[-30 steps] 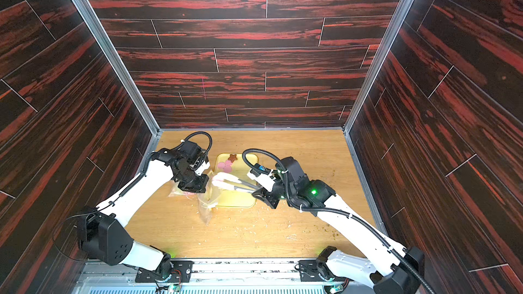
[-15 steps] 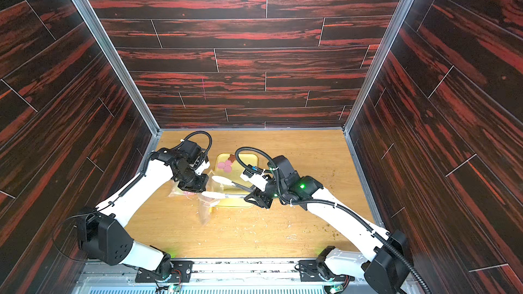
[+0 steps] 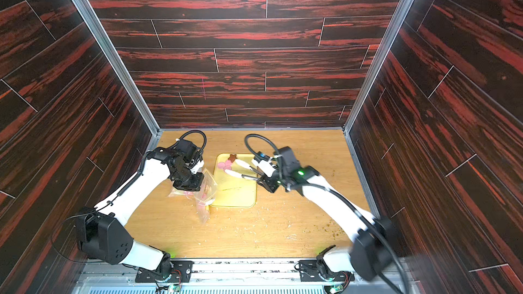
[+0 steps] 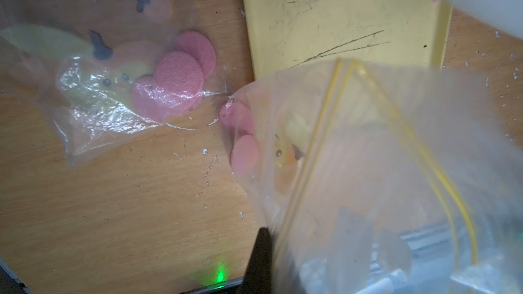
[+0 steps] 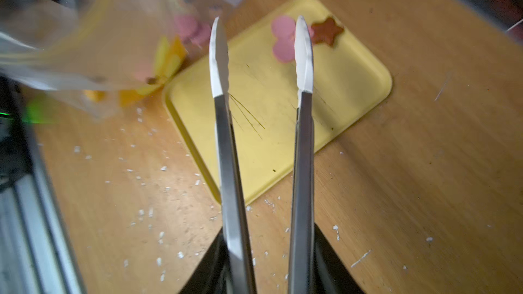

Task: Put the cookies into a resealable bag to prevent moisture
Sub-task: Pick up the cookie from the tray.

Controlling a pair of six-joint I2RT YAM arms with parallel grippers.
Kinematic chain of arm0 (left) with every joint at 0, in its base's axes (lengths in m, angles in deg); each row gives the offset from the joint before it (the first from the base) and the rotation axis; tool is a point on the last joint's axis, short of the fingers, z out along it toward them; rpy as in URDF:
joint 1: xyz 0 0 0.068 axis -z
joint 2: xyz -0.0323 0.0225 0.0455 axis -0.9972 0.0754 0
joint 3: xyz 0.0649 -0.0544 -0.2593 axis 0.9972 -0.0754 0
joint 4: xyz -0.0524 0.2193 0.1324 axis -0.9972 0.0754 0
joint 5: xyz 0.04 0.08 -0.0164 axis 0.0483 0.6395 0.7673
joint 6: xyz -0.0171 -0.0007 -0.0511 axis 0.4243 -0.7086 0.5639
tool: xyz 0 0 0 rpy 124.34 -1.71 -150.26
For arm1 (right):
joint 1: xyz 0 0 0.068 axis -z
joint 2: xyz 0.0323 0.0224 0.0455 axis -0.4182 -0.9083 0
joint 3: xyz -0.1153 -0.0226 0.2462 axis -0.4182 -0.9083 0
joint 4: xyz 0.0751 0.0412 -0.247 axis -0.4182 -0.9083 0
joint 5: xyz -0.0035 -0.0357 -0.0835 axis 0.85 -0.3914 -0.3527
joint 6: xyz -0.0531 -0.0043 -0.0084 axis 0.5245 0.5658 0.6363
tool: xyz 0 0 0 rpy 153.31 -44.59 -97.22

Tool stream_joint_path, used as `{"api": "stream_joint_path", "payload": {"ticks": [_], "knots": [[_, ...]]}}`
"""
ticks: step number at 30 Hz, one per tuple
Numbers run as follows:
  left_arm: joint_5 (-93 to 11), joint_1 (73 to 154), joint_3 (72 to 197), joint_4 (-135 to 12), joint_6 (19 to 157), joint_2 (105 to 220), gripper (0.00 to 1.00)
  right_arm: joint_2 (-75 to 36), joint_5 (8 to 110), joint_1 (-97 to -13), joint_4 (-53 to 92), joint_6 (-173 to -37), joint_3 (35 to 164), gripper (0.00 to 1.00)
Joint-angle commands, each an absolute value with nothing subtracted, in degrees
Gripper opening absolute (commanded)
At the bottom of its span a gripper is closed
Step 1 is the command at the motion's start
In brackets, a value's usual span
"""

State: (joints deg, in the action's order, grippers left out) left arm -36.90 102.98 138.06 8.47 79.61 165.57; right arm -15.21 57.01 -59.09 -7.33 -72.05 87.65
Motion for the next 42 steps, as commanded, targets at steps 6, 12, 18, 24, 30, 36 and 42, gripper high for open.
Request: {"api": "stream_joint_path", "payload": {"ticks": [6,12,18,24,30,36,42], "knots": [[-36.8,102.4,138.9,9.9,79.1,165.3,0.00,-30.9,52.2,-60.3,-4.9,-67.8,98.3,0.40],[-37.4,102.3,138.6,9.9,78.8,165.8,0.00,-38.8,50.5,-60.9,-7.0,-67.0,104.5,0.40],[-37.7,102.3,138.2,9.7,78.7,165.7,0.00,-42.1,52.2,-61.1,-7.8,-66.7,106.7,0.40],[-37.5,102.2,138.7,9.7,78.6,165.9,0.00,-44.4,51.7,-62.1,-9.0,-66.6,108.9,0.39],[-37.5,102.2,138.8,9.8,78.7,166.0,0.00,-46.4,50.8,-63.1,-10.3,-66.6,110.7,0.38],[-37.0,102.2,139.4,9.5,78.9,166.8,0.00,-45.3,49.1,-63.4,-11.4,-66.6,111.0,0.29],[-36.3,101.9,141.5,8.4,79.9,169.2,0.00,-38.1,49.0,-63.3,-9.5,-67.3,107.2,0.29]]}}
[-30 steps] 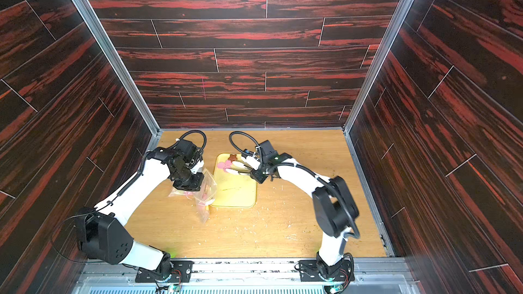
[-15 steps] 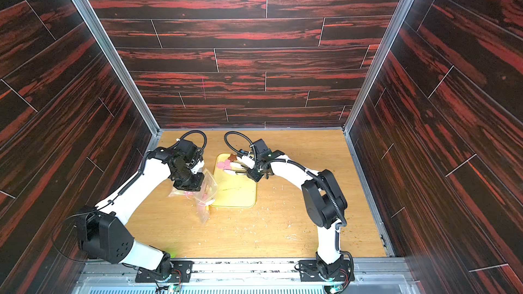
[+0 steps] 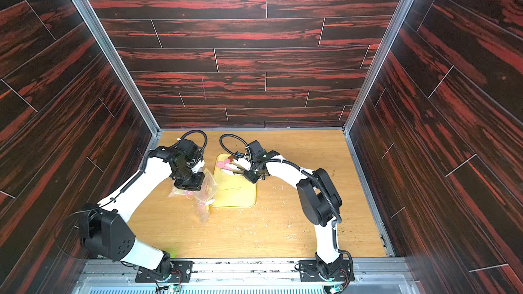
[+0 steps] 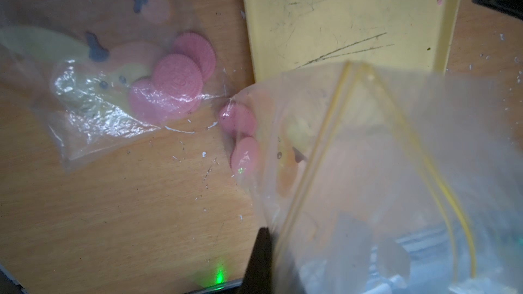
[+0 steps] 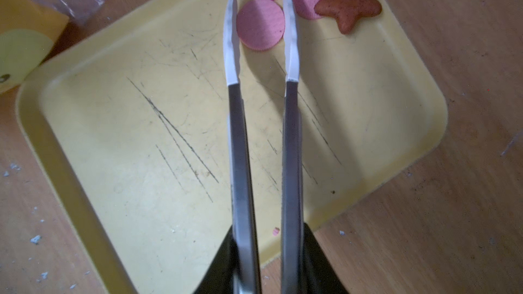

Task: Put the cookies into a resealable bag to prevent moisture
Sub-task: Pick up the cookie from the tray, then place the cookie in the ziploc bag.

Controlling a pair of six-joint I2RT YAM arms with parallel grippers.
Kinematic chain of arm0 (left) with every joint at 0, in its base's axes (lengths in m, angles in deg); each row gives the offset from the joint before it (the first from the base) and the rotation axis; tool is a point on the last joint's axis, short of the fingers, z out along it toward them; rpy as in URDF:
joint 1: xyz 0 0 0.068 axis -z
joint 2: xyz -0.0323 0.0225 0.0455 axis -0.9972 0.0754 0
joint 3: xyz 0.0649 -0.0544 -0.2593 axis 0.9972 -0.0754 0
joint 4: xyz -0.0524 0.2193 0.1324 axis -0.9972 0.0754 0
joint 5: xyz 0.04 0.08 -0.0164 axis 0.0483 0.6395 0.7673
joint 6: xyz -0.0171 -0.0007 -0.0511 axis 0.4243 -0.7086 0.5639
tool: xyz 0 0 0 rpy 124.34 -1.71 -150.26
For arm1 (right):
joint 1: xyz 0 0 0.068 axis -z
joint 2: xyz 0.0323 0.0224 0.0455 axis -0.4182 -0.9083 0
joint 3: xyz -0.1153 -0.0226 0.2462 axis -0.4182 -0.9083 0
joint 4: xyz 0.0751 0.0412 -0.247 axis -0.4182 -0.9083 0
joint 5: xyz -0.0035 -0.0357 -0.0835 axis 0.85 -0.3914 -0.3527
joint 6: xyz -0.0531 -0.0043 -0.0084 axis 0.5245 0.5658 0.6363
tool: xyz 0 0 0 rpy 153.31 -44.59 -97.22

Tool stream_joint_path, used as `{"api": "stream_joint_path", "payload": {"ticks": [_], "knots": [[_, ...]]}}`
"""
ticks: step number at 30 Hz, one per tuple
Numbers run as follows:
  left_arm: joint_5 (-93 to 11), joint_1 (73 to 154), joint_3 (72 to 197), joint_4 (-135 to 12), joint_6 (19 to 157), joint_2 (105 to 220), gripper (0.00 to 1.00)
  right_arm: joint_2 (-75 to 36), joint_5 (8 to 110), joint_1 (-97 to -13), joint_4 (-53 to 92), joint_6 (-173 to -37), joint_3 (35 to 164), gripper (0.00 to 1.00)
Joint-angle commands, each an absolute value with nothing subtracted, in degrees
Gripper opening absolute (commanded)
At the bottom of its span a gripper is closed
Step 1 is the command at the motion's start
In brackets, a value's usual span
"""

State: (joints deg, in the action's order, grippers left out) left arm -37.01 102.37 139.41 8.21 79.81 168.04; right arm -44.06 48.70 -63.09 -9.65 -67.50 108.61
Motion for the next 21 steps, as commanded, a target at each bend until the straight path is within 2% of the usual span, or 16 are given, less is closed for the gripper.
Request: {"api": "stream_joint_path", "payload": {"ticks": [1,14,21], "knots": [[-36.1,101.9,142.0,8.1,80.2,169.9,0.00,-36.3,49.7,-63.3,-8.8,-67.5,106.0,0.29],[-37.7,101.6,148.1,5.5,81.8,177.5,0.00,-12.0,59.2,-63.3,-3.4,-72.0,91.7,0.28],[-39.0,101.5,148.7,4.9,81.9,178.6,0.00,-10.2,67.6,-63.6,-1.7,-72.5,91.2,0.28]]}}
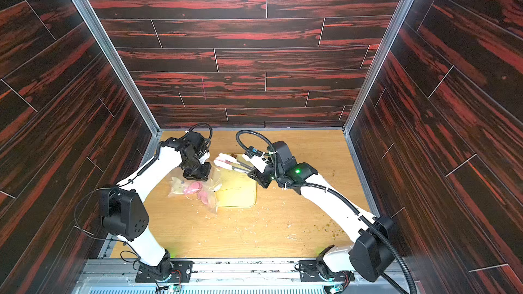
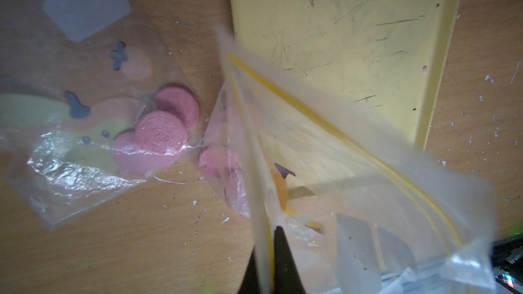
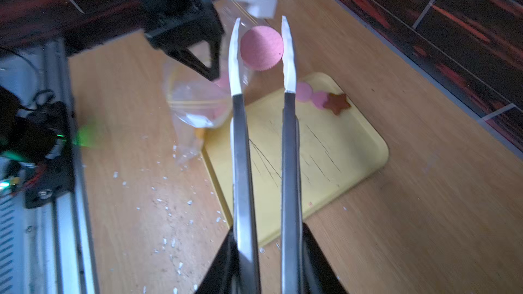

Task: Put the cookies into a resealable bag to prevent moisture
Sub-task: Place the cookie in the ziploc bag.

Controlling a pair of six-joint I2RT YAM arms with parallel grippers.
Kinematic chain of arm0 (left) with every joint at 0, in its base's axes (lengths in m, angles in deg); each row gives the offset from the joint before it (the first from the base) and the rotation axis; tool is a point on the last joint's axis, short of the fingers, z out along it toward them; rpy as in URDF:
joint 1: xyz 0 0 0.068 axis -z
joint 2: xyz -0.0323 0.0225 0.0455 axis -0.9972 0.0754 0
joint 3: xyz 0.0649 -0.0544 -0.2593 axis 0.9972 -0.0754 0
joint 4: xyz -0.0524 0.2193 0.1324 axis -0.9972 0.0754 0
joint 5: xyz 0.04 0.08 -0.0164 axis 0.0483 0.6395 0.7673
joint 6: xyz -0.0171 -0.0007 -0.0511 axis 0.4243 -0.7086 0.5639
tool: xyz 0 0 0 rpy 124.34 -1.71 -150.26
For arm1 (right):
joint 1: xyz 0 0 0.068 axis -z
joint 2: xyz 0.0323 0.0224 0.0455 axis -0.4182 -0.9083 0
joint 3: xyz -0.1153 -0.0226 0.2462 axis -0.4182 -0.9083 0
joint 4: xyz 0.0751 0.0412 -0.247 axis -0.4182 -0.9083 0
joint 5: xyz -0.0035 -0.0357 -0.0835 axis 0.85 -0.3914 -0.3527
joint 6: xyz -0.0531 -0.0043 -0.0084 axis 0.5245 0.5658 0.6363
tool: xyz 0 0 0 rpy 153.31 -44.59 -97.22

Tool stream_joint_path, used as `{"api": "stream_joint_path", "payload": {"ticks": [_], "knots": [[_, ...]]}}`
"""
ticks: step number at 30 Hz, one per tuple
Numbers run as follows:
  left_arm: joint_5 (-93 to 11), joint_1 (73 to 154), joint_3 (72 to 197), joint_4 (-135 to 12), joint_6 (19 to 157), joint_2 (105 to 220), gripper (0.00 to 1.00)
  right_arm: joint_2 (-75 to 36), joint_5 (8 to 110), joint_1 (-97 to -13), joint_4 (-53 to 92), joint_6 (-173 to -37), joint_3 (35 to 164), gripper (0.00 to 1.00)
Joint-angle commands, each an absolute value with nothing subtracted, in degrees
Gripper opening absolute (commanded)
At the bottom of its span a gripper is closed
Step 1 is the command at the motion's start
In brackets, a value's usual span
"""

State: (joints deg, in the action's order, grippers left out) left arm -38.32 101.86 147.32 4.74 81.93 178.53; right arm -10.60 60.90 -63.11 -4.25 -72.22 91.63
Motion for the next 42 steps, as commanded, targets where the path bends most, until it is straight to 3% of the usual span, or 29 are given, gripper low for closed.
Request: {"api": "stream_joint_path", "payload": {"ticks": [1,23,28,34,42], "knots": [[-39.0,101.5,148.6,4.9,82.0,178.5,0.00,-10.6,69.9,-63.8,-1.5,-72.4,91.2,0.28],[-52.9,95.7,140.8,-2.1,84.4,173.6,0.00,-14.8,73.1,-64.3,-8.2,-69.3,92.4,0.29],[-56.1,95.6,140.5,-3.0,84.5,173.2,0.00,-15.4,72.4,-64.4,-8.2,-69.1,93.0,0.33],[-56.0,95.4,139.6,-2.9,84.2,172.3,0.00,-14.0,71.8,-64.1,-6.2,-69.8,92.6,0.39],[-54.7,95.2,139.6,-1.9,83.5,172.1,0.00,-8.8,75.4,-58.8,-1.6,-72.6,89.3,0.40]]}}
